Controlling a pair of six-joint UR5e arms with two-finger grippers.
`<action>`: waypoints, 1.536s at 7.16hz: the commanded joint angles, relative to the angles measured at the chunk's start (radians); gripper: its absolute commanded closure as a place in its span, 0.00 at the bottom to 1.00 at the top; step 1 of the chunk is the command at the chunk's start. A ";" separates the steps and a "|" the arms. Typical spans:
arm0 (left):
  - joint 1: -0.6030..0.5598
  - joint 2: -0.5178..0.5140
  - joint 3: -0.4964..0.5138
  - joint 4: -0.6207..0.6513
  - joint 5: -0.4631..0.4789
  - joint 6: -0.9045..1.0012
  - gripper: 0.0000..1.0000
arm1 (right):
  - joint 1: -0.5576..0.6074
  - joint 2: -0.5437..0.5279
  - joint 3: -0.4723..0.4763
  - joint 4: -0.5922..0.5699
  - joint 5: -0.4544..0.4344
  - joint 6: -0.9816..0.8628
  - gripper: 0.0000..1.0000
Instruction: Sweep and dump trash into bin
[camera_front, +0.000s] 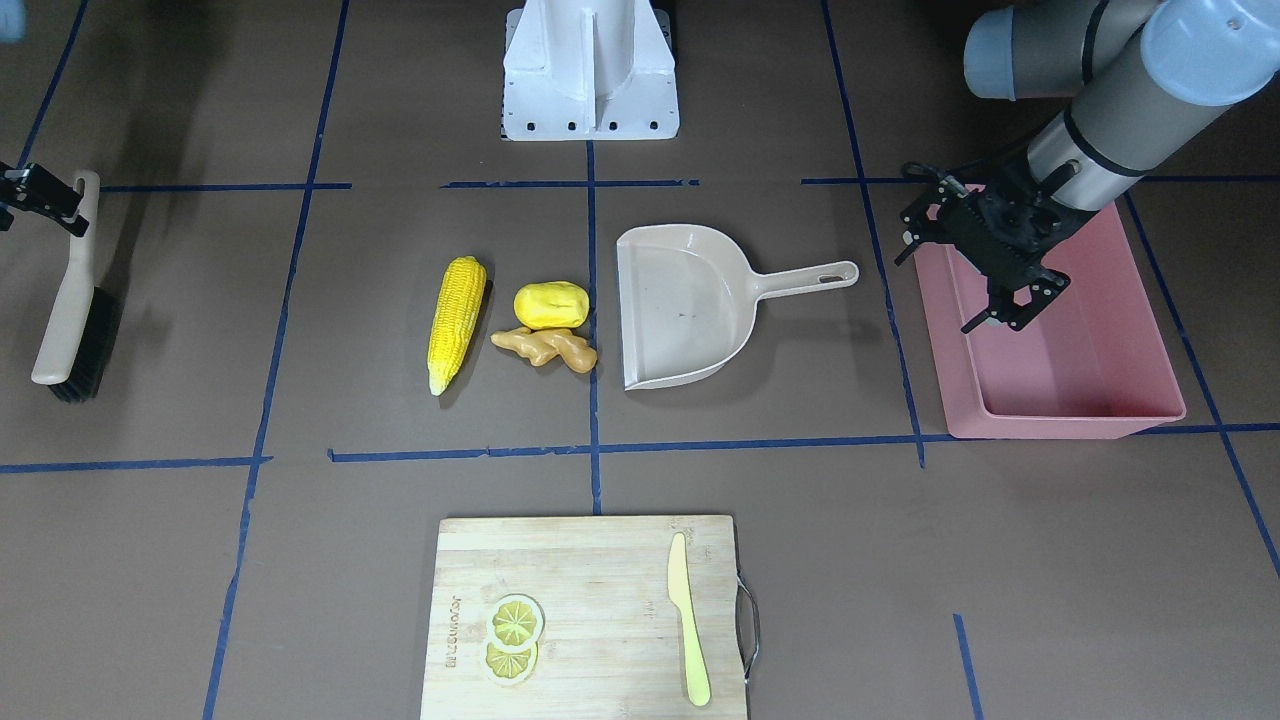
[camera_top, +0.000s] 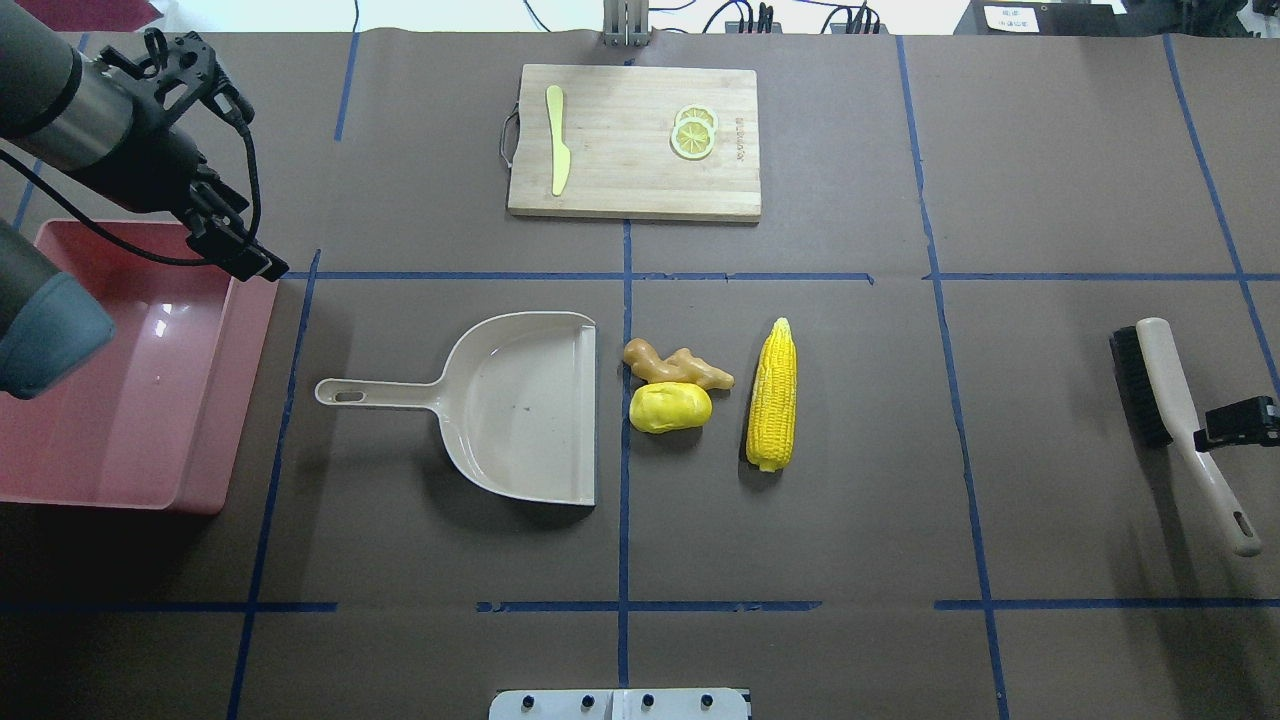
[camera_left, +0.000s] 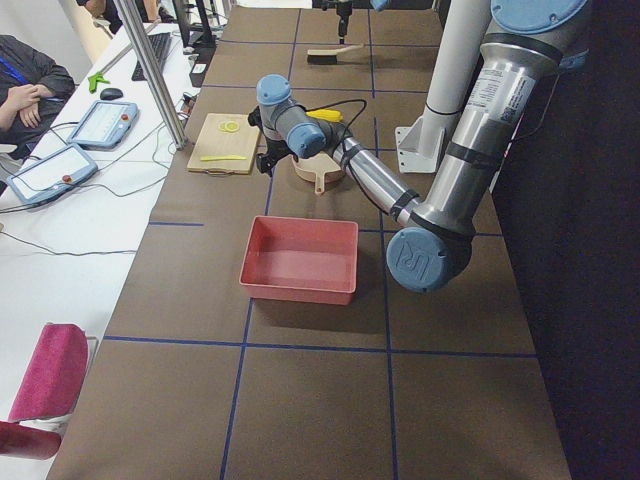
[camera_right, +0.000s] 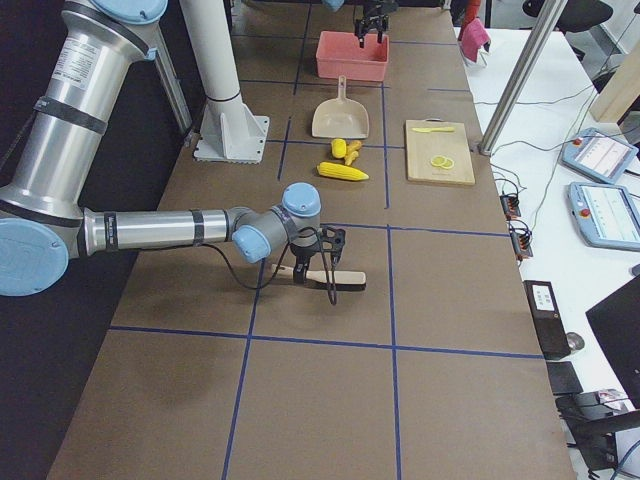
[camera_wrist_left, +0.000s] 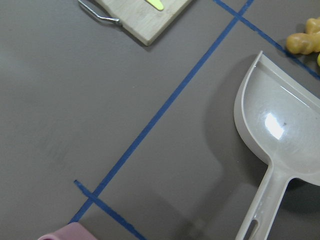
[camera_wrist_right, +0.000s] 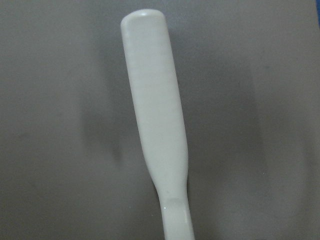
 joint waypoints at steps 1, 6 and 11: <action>0.012 -0.005 0.003 -0.001 0.005 0.001 0.00 | -0.049 0.019 -0.054 0.001 -0.001 -0.003 0.02; 0.029 -0.004 0.009 -0.003 0.006 0.004 0.00 | -0.090 0.065 -0.107 0.002 -0.003 -0.007 0.34; 0.029 -0.007 0.011 -0.003 0.006 0.006 0.00 | -0.084 0.054 -0.096 0.002 0.000 -0.061 1.00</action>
